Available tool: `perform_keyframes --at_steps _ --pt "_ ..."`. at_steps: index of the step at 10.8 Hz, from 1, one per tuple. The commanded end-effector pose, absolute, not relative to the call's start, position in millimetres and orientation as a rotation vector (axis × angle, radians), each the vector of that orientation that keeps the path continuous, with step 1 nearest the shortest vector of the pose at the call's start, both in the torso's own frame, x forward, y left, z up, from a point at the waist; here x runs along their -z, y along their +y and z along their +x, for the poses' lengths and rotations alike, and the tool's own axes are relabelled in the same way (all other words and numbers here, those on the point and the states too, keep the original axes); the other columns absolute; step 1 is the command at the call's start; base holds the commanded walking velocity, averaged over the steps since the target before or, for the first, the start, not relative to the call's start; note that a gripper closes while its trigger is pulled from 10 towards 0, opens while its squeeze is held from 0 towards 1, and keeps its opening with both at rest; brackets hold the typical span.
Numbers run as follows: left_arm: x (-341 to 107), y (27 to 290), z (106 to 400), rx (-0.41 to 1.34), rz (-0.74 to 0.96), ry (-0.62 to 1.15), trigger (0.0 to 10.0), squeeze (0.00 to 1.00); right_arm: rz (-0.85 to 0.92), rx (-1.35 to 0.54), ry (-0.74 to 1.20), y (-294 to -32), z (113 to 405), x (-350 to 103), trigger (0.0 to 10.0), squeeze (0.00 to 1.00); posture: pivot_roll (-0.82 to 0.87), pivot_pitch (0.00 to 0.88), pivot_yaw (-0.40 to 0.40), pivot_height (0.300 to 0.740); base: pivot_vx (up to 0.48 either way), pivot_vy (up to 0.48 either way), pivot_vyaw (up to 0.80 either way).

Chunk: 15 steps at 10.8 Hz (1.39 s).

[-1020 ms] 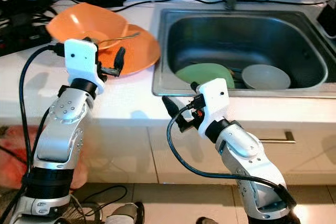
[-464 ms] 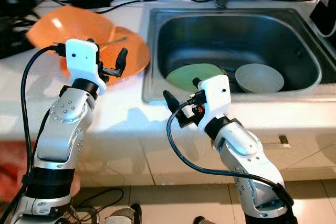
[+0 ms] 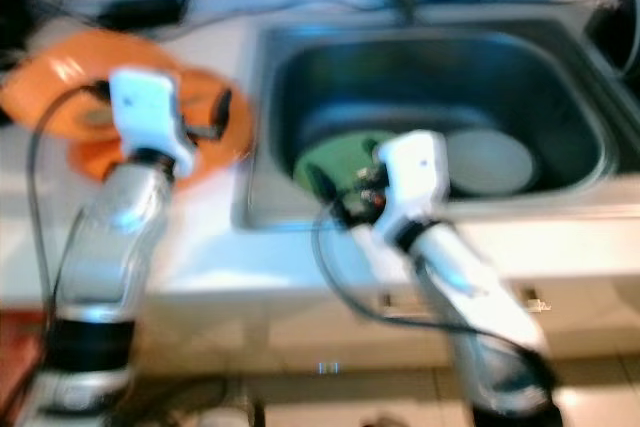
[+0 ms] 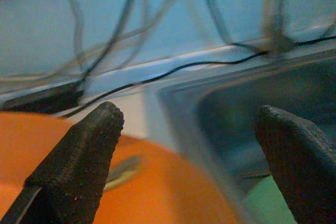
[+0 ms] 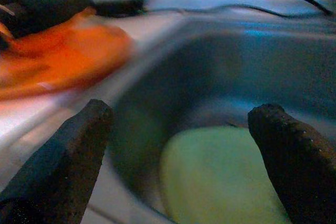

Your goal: Kitchen organization

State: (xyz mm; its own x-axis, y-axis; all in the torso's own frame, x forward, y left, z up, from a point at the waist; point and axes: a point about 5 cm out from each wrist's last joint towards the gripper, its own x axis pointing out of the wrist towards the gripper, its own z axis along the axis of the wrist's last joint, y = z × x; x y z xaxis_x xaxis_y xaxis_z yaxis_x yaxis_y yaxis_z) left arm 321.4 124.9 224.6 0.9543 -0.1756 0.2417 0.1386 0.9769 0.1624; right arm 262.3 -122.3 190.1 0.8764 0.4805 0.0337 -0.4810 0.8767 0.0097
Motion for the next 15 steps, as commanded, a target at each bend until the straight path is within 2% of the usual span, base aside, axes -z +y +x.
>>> perform_keyframes --at_steps 1,8,11,15 --pt "-225 136 321 0.125 0.16 -0.257 10.0 0.0 0.03 -0.536 -0.053 -113 261 -194 10.0 0.0 0.13 0.156 0.019 0.74 0.0 0.0 0.0" --pt "-219 136 324 0.131 0.189 -0.227 10.0 0.0 0.03 -0.537 -0.049 -113 260 -193 10.0 0.0 0.13 0.156 0.02 0.74 0.0 0.0 0.0" --pt "-220 140 336 0.144 0.304 -0.228 10.0 0.0 0.144 -0.577 -0.047 -114 261 -200 10.0 0.0 0.12 0.161 0.022 0.74 0.0 0.0 0.0" --pt "-220 154 359 0.089 0.421 -0.218 10.0 0.0 0.167 -0.712 -0.021 -104 251 -203 10.0 0.0 0.11 0.173 0.018 0.74 0.0 0.0 0.0"
